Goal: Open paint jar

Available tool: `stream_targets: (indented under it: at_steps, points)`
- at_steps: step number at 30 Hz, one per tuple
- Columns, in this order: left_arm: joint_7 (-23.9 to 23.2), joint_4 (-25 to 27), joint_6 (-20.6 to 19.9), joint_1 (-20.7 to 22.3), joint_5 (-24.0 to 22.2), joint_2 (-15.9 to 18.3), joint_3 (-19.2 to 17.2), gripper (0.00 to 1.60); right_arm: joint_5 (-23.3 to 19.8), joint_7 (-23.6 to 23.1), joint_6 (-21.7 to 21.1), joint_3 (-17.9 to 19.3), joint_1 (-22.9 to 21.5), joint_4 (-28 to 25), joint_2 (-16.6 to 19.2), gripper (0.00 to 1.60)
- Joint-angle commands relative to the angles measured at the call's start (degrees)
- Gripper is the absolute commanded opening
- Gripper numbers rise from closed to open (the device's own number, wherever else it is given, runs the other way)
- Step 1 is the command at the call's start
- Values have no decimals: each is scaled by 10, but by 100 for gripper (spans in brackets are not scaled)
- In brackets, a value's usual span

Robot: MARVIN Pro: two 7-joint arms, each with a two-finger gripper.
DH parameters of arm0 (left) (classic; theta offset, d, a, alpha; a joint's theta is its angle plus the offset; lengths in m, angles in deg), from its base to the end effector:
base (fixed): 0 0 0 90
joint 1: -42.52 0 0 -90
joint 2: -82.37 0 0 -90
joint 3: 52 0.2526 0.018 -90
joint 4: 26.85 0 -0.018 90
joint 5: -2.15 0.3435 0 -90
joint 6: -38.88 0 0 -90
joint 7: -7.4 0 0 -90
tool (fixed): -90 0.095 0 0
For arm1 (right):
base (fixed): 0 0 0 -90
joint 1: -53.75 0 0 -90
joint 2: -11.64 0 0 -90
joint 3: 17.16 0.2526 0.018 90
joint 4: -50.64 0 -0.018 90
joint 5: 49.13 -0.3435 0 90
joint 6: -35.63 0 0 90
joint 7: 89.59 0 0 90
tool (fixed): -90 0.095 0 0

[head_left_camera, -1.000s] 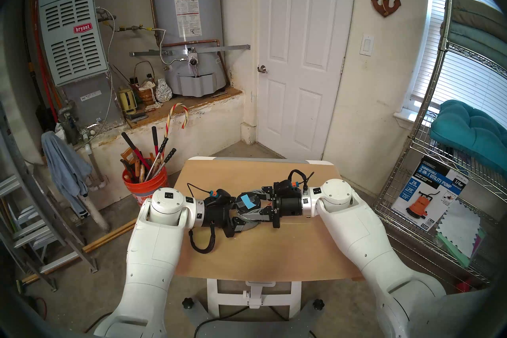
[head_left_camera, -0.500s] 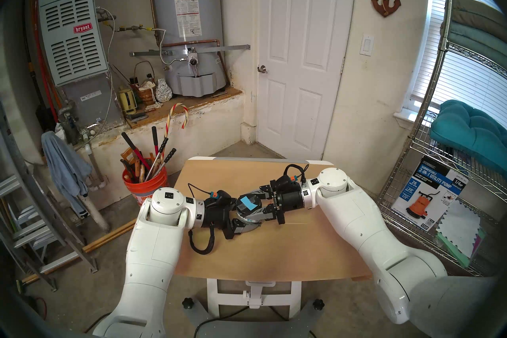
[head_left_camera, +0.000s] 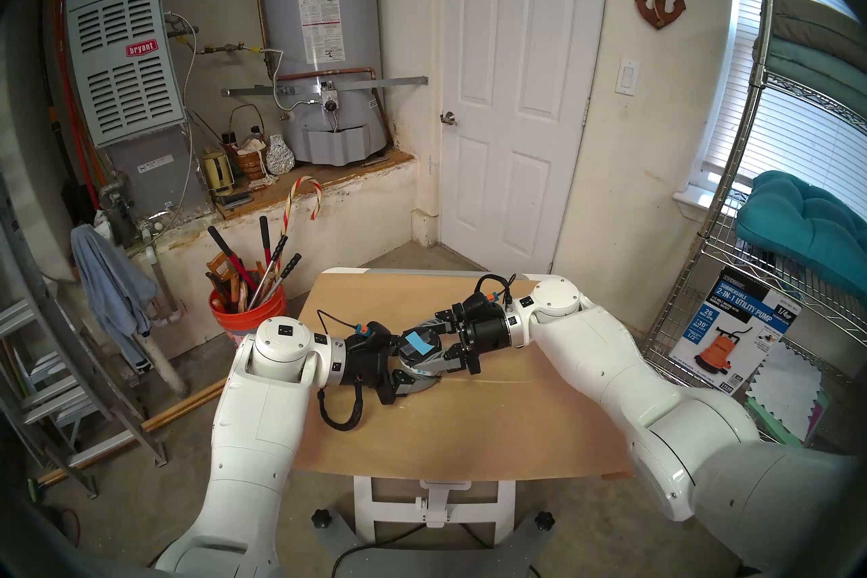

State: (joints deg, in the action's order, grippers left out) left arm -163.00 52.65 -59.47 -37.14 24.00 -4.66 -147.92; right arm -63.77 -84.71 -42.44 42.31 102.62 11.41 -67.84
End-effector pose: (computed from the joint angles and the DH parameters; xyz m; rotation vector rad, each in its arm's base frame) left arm 0.4293 -0.0290 -0.3020 1.8077 -1.2468 1.1002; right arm 0.4855 0.1052 -0.3041 -1.2713 -1.4252 -0.9616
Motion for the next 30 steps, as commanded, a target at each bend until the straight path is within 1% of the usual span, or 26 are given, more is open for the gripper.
stream_targets:
  at_steps: [1,3,5,7,8,9,12,17,21,23,25,26,27,28,29,30]
  points:
    - [-14,2,-1,4,-8,-4,5,0,-49,1,33,-40,-29,12,7,160]
    - [-14,-1,-1,6,-8,-4,5,0,-70,1,42,-42,-24,7,14,160]
    - [-14,-3,-1,8,-8,-5,5,0,-78,1,47,-43,-22,4,17,160]
    - [-12,-9,1,11,-7,-6,6,0,-105,1,55,-36,-13,-3,21,160]
    - [-12,-9,1,11,-7,-6,6,0,-105,1,55,-36,-13,-3,21,160]
    - [-11,-12,1,12,-7,-6,6,0,-114,1,56,-28,-9,-3,21,160]
    - [-11,-16,2,13,-7,-6,6,0,-142,1,58,-29,-2,-11,28,160]
    - [-6,-15,2,12,-8,-7,4,0,-178,1,43,-52,7,-36,48,160]
    - [-2,-15,3,11,-6,-8,2,0,-205,1,44,-69,11,-46,61,160]
    - [3,-11,4,9,-3,-8,2,0,-221,1,45,-68,18,-54,66,160]
    - [19,-5,8,4,6,-10,2,0,-215,1,50,-37,33,-65,66,160]
    - [30,-3,17,0,5,-14,-1,0,-212,21,54,-35,49,-94,75,160]
    - [37,-3,17,-1,7,-15,-1,0,-208,46,64,-34,52,-95,73,160]
    - [35,-5,15,2,9,-14,1,0,-216,61,62,-15,67,-101,66,160]
    - [35,-6,16,2,9,-15,1,0,-227,61,61,-17,74,-108,66,160]
    - [34,-6,15,2,11,-15,3,0,-224,74,81,-13,84,-119,65,160]
